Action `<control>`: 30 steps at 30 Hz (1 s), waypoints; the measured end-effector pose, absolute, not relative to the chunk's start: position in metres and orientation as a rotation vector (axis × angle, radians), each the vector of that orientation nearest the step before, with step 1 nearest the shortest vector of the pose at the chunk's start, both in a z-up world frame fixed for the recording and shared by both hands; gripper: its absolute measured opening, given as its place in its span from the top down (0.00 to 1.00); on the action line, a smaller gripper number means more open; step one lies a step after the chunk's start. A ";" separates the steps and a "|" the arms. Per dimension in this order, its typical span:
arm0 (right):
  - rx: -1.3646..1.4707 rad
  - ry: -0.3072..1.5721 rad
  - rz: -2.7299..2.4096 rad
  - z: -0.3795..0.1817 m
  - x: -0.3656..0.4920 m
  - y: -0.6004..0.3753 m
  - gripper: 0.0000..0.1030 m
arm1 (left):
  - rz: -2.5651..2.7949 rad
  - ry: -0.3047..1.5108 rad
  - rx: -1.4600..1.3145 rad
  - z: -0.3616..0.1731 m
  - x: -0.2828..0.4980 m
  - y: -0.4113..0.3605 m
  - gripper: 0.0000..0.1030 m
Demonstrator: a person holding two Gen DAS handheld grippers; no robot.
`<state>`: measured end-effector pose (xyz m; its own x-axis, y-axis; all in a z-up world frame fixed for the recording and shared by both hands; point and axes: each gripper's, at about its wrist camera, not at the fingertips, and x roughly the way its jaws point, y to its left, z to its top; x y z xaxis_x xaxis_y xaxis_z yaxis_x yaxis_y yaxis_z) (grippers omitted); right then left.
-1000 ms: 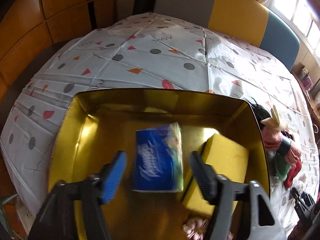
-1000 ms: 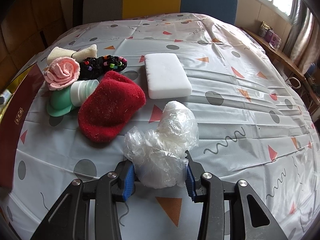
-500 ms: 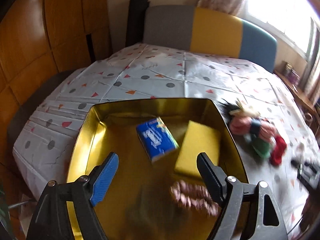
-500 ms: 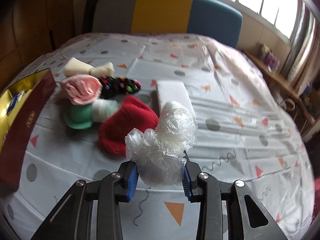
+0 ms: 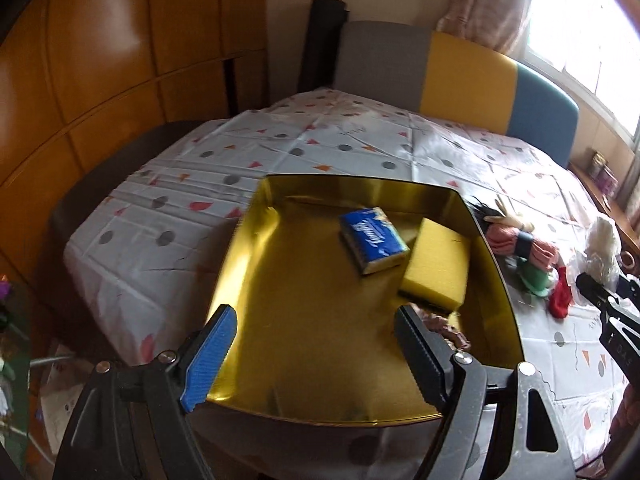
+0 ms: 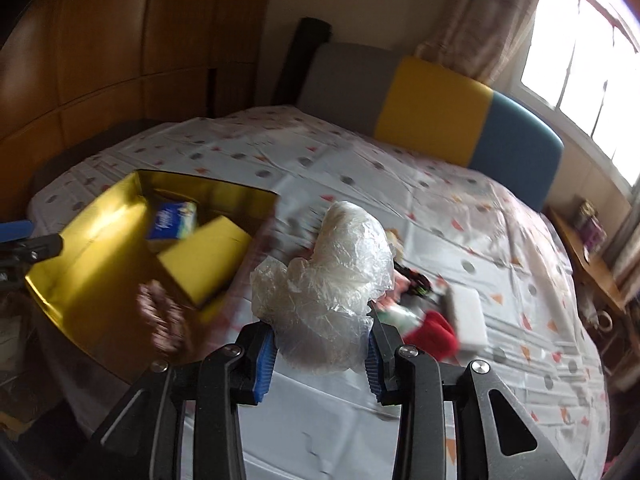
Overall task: Organize soft objects
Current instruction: 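Carry the clear plastic bag with the right gripper over the tray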
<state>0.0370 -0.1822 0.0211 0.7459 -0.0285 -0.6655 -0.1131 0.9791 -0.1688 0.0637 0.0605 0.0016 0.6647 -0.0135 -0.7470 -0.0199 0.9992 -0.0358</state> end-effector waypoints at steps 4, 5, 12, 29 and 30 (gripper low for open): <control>-0.231 0.703 0.116 0.037 0.039 -0.139 0.63 | 0.051 0.836 -0.071 0.005 0.057 0.078 0.20; -0.240 0.697 0.129 0.039 0.040 -0.131 0.63 | 0.059 0.836 -0.079 0.006 0.056 0.083 0.20; -0.276 0.666 0.212 0.054 0.040 -0.083 0.63 | 0.110 0.841 -0.123 0.004 0.050 0.109 0.20; -0.315 0.644 0.294 0.063 0.049 -0.035 0.63 | 0.163 0.858 -0.189 -0.006 0.045 0.145 0.20; -0.317 0.644 0.295 0.063 0.050 -0.035 0.63 | 0.165 0.860 -0.191 -0.006 0.046 0.146 0.20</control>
